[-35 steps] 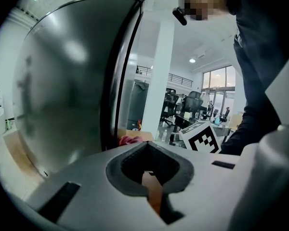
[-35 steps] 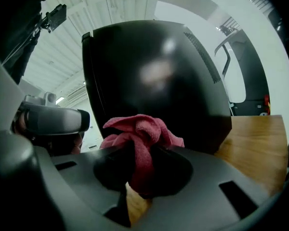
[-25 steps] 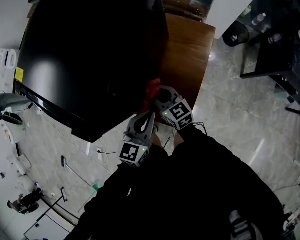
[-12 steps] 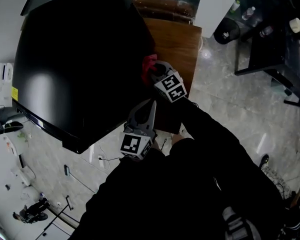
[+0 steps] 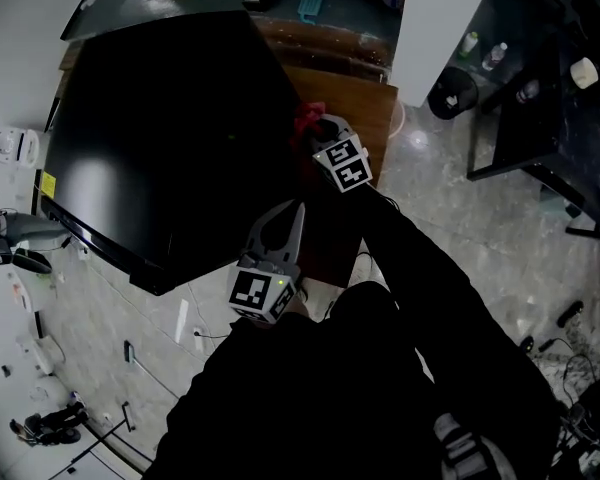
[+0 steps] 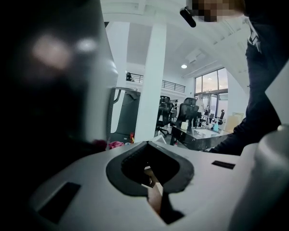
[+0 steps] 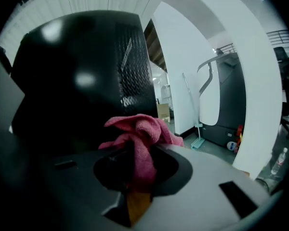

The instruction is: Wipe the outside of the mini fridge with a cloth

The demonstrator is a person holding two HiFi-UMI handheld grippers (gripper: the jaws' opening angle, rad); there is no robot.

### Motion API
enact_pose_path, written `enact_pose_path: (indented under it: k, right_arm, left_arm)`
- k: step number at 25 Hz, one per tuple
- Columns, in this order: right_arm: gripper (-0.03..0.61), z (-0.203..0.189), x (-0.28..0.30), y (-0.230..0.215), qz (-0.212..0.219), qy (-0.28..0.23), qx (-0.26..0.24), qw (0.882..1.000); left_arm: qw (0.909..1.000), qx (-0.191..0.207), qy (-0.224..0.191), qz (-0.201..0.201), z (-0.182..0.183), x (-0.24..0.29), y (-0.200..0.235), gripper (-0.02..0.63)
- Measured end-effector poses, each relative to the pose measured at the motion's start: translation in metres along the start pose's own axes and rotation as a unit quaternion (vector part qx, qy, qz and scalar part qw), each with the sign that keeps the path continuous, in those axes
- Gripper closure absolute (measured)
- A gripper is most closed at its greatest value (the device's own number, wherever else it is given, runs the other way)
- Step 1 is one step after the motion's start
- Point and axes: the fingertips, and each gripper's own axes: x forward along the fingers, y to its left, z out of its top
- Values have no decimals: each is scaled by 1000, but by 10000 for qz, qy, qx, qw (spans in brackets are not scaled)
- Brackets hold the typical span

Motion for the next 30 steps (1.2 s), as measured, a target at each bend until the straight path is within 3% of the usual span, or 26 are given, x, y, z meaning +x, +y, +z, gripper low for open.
enact_pose_path:
  k: [6, 9, 12, 16, 21, 24, 30]
  right_arm:
    - [499, 56, -127, 80, 524, -964, -6, 9940]
    - [499, 70, -189, 152, 945, -1056, -191, 9897]
    - [499, 73, -219, 226, 1228, -836, -401, 9881]
    - [499, 95, -226, 326, 1871, -613, -495, 9792]
    - [499, 137, -215, 433, 2196, -737, -348, 9722]
    - [499, 155, -200, 505, 2428, -748, -266, 9668]
    - [499, 166, -157, 645, 2974, -643, -596, 9507]
  left_arm:
    - [9990, -57, -195, -410, 24, -75, -34, 607]
    - [9986, -22, -184, -491, 27, -128, -37, 607]
    - [9981, -1, -376, -493, 30, -178, -17, 607]
    - [9982, -193, -573, -43, 35, -255, 28, 607]
    - [9966, -221, -762, 221, 47, -358, 66, 607]
    - [9955, -68, -848, 421, 37, -433, 97, 607]
    - [9862, -386, -1209, 1063, 17, -568, 162, 607]
